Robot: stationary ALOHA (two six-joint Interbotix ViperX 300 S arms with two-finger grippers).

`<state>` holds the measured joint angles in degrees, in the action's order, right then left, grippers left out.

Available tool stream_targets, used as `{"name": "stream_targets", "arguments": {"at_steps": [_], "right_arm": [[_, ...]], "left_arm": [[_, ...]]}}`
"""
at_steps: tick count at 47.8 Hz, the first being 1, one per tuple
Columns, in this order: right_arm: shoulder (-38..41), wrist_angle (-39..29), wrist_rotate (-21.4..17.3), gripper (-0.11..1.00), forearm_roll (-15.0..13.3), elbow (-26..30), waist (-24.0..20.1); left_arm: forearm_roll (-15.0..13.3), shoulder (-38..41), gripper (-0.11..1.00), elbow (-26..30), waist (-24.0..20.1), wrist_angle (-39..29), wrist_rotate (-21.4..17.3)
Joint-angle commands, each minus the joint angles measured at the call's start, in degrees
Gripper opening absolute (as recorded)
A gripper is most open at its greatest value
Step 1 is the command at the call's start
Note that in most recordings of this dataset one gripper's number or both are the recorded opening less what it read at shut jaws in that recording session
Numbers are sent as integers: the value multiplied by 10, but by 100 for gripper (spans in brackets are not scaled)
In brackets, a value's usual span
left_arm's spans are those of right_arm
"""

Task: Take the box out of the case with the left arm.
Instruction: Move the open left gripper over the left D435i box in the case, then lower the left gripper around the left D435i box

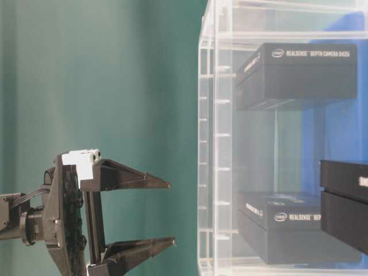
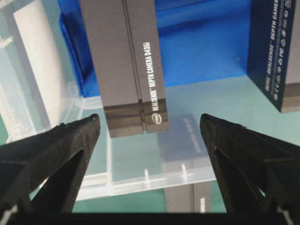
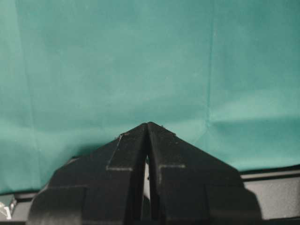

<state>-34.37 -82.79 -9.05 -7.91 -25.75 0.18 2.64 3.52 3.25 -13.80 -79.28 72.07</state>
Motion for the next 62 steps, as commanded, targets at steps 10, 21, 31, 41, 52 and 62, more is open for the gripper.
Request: {"name": "stream_targets", "arguments": {"at_steps": [10, 21, 31, 41, 52, 62], "right_arm": [[-3, 4, 0, 3, -1, 5, -1], [-3, 4, 0, 3, -2, 5, -1], [-3, 4, 0, 3, -1, 5, -1], [-2, 4, 0, 3, -1, 5, 0], [-3, 4, 0, 3, -1, 5, -1], [-2, 4, 0, 3, -1, 5, -1]], "left_arm": [[3, -11, 89, 4, 1, -1, -1], [3, -12, 89, 2, 1, 0, 1], [4, -11, 89, 1, 1, 3, 3], [6, -9, 89, -3, 1, 4, 4], [9, -11, 89, -33, 1, 14, 20], [11, -17, 89, -73, 1, 63, 35]]}}
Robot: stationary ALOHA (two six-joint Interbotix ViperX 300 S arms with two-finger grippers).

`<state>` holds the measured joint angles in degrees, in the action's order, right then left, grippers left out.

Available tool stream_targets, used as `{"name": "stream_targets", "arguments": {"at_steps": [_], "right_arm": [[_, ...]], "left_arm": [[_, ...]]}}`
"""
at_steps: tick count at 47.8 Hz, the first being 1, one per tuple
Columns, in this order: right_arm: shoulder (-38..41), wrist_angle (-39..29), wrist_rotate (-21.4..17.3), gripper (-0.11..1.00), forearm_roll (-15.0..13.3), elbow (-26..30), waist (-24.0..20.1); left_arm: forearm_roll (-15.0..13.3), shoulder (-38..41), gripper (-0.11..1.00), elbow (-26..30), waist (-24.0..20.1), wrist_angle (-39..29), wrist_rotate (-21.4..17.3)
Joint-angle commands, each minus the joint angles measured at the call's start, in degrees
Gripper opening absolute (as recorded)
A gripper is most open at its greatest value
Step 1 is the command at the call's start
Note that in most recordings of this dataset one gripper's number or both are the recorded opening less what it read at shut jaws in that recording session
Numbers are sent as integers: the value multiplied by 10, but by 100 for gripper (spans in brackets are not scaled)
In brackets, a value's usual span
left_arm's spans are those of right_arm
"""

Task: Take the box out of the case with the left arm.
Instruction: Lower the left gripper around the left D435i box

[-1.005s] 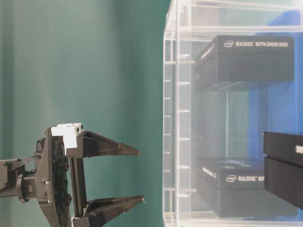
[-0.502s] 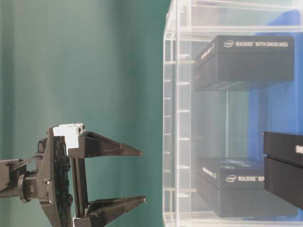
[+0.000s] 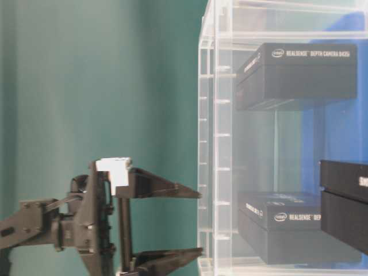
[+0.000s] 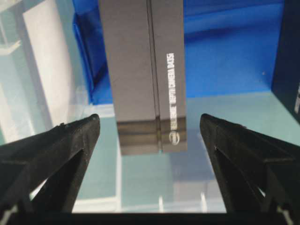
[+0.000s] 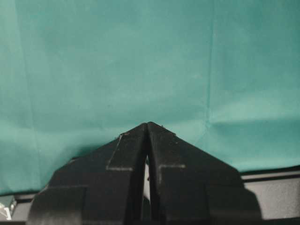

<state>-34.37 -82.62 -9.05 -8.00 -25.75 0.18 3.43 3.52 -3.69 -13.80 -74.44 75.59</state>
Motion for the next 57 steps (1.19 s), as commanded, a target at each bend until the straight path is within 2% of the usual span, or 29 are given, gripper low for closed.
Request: {"name": "stream_targets", "arguments": {"at_steps": [1, 19, 39, 57], "right_arm": [[-2, 3, 0, 3, 0, 5, -1], [-1, 3, 0, 3, 0, 6, -1], [-1, 7, 0, 3, 0, 5, -1], [-1, 9, 0, 3, 0, 5, -1]], "left_arm": [[4, -18, 89, -6, 1, 18, 2], [9, -15, 89, -55, 1, 83, 11], [9, 4, 89, -85, 2, 139, 25], [10, 10, 89, -109, 2, 146, 28]]}}
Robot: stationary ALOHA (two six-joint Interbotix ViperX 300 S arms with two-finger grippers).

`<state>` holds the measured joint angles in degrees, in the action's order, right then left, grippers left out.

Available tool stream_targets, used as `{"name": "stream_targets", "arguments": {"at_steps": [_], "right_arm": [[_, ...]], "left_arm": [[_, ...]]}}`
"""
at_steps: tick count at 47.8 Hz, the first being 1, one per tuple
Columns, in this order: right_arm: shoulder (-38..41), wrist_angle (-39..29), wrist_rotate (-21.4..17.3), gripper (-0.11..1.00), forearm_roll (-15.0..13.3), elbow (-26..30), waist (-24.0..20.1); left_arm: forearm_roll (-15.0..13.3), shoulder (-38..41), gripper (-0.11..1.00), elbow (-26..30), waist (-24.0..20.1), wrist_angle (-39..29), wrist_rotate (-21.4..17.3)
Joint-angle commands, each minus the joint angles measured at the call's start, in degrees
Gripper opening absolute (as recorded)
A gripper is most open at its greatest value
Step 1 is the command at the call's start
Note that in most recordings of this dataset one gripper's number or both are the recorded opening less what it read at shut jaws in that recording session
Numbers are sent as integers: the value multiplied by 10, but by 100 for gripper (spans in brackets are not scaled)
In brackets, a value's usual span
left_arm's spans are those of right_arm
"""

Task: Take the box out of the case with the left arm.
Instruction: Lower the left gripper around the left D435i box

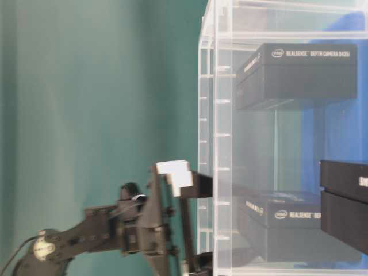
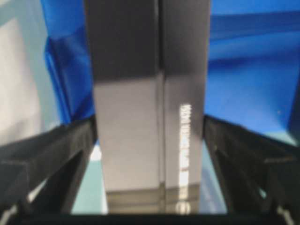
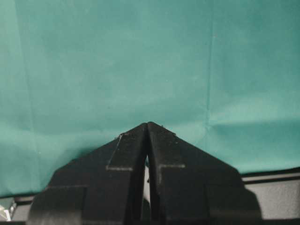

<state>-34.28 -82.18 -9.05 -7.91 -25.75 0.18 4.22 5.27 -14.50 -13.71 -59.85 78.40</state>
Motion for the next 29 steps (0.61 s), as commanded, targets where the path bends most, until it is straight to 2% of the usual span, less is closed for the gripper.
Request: {"name": "stream_targets", "arguments": {"at_steps": [1, 29], "right_arm": [[-2, 5, 0, 3, -1, 5, -1], [-1, 10, 0, 3, -1, 5, -1]], "left_arm": [[2, -7, 89, -3, 1, 2, 1], [-1, 4, 88, -6, 4, 19, 2]]}}
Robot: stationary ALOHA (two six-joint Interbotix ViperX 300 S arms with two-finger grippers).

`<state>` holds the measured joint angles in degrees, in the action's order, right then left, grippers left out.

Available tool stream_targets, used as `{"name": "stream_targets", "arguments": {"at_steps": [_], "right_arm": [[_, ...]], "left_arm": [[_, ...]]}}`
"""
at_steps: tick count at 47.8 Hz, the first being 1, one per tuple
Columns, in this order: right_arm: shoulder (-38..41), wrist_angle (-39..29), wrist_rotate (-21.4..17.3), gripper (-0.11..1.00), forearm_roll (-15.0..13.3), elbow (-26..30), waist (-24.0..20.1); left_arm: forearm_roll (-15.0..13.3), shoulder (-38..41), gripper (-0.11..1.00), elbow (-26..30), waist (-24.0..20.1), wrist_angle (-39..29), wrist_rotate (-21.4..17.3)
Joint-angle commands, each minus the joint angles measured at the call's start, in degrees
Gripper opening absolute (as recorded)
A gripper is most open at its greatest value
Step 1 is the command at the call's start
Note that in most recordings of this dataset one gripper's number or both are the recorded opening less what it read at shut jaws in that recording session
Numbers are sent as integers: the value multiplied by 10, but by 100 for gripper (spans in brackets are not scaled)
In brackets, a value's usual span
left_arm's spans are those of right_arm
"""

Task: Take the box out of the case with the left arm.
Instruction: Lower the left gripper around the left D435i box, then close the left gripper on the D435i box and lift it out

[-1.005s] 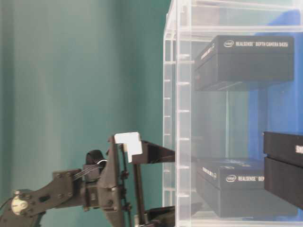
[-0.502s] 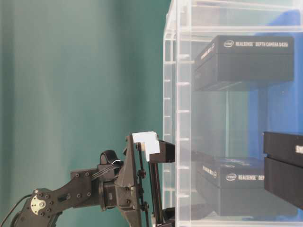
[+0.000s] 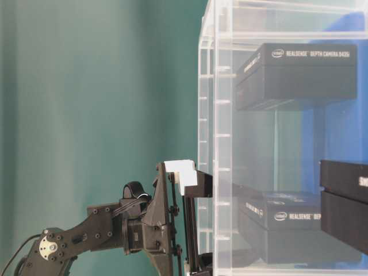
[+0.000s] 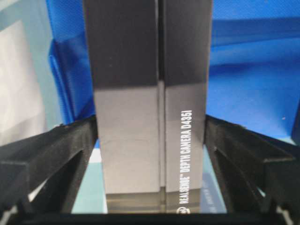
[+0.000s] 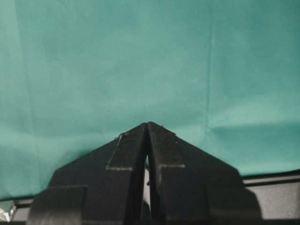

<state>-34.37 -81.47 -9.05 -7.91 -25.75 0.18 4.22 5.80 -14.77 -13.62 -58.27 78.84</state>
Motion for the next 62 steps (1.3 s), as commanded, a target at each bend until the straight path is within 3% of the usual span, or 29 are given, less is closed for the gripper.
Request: {"name": "stream_targets", "arguments": {"at_steps": [1, 4, 9, 42, 62], "right_arm": [[0, 3, 0, 3, -1, 5, -1], [0, 3, 0, 3, -1, 5, -1], [0, 3, 0, 3, -1, 5, -1], [0, 3, 0, 3, -1, 6, -1], [0, 3, 1, 3, -2, 6, -1]], "left_arm": [[-1, -1, 88, -4, 3, 4, -4], [-4, -2, 83, -4, 4, 4, -4], [-6, -4, 63, -4, 9, 4, -3], [-8, -28, 63, 6, 13, -11, 0], [-8, -87, 63, 74, 2, -110, 7]]}}
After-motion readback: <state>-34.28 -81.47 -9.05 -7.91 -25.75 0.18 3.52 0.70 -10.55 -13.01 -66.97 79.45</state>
